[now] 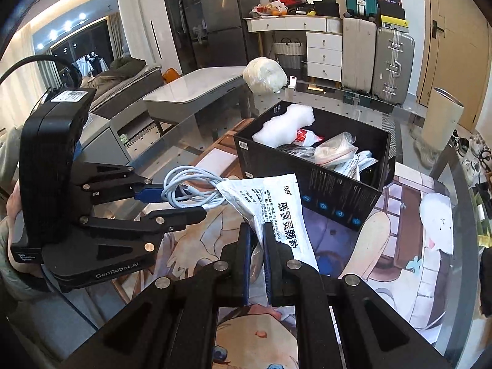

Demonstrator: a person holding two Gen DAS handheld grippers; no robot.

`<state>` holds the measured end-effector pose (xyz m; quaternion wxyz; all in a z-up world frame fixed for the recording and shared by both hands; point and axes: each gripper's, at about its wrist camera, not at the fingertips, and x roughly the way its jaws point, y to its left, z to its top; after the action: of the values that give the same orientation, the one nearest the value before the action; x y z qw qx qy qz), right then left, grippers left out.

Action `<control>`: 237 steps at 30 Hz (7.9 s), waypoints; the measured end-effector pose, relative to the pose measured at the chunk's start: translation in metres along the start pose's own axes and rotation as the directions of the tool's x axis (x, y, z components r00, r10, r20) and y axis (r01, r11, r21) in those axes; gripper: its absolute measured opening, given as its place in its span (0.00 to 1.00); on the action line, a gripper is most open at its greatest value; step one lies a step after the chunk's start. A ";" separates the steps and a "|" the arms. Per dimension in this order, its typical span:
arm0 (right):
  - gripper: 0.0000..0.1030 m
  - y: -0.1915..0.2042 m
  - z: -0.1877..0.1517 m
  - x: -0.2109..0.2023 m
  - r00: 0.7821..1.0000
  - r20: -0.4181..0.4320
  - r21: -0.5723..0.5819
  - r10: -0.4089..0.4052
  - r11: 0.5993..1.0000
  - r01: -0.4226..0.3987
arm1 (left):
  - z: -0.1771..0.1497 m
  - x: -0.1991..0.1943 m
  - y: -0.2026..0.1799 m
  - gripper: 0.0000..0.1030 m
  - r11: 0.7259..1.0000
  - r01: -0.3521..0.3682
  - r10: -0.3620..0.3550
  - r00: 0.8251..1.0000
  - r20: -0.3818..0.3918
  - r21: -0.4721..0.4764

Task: Organize soft objects

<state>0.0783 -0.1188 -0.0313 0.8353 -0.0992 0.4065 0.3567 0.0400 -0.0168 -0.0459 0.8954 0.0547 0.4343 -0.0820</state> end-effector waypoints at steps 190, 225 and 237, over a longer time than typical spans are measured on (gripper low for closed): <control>0.07 -0.081 0.110 0.028 0.969 0.145 0.187 -0.202 0.967 0.174 | 0.123 0.049 0.044 0.27 0.994 0.060 -0.042 0.981 0.188 -0.096; 0.43 -0.090 0.075 0.060 0.989 -0.033 0.213 -0.146 0.966 0.150 | 0.104 0.045 0.038 0.55 0.992 0.005 0.013 0.990 0.140 -0.125; 0.81 -0.078 0.057 -0.014 0.925 0.261 0.257 -0.276 0.944 0.209 | 0.086 -0.014 0.038 0.88 0.985 -0.127 0.167 0.887 0.431 -0.121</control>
<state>0.1596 -0.1565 0.0060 0.9299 0.0001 0.3000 0.2127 0.1052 0.0068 0.0194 0.9754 0.0272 0.2188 -0.0047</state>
